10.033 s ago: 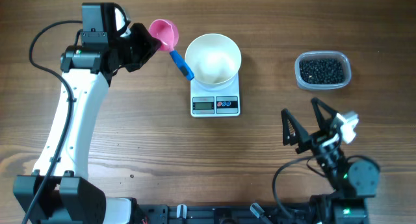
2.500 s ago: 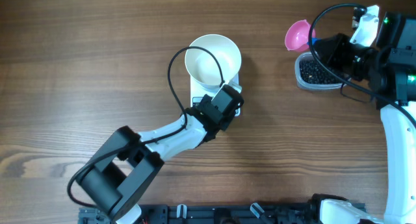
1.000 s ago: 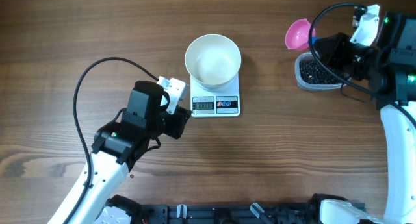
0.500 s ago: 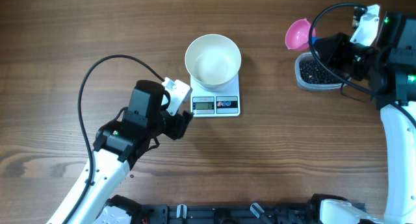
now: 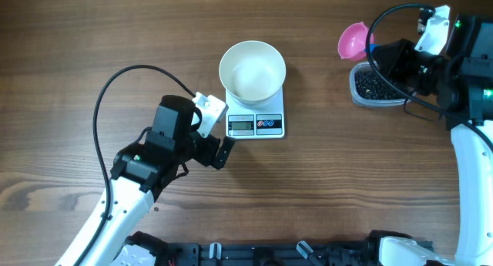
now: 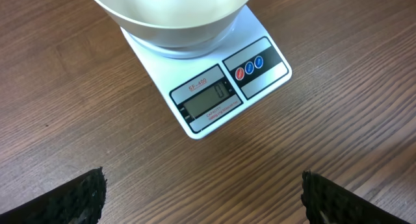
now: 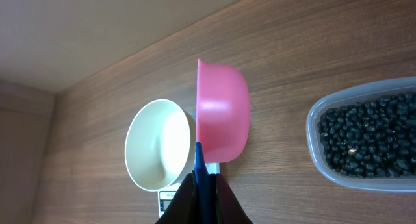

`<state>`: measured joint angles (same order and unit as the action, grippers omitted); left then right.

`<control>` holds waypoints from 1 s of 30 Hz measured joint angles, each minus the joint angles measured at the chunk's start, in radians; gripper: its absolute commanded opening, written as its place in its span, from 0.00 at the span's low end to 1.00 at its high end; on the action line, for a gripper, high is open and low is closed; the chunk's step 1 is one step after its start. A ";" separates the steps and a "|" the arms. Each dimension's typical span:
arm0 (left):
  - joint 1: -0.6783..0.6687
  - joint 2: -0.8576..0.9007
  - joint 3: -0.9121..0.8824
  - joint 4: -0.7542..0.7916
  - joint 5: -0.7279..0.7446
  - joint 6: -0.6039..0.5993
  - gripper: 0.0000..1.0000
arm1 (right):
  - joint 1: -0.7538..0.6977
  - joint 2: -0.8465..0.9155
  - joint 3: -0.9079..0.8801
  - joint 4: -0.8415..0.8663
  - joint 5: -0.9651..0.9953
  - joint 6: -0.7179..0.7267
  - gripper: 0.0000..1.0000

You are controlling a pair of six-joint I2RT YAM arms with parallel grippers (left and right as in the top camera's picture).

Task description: Scoop item into bowl and weigh 150g on scale

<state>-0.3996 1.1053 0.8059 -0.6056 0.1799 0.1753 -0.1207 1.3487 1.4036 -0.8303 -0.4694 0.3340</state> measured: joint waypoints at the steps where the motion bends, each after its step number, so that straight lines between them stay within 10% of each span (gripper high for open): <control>1: 0.000 0.000 0.000 -0.001 0.000 0.000 1.00 | 0.000 0.000 0.000 0.000 0.000 0.000 0.04; 30: 0.000 0.000 0.000 -0.016 -0.018 0.097 1.00 | 0.000 0.000 0.000 0.000 0.000 0.000 0.04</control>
<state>-0.3996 1.1053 0.8059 -0.6212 0.1616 0.2722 -0.1207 1.3487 1.4036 -0.8303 -0.4694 0.3340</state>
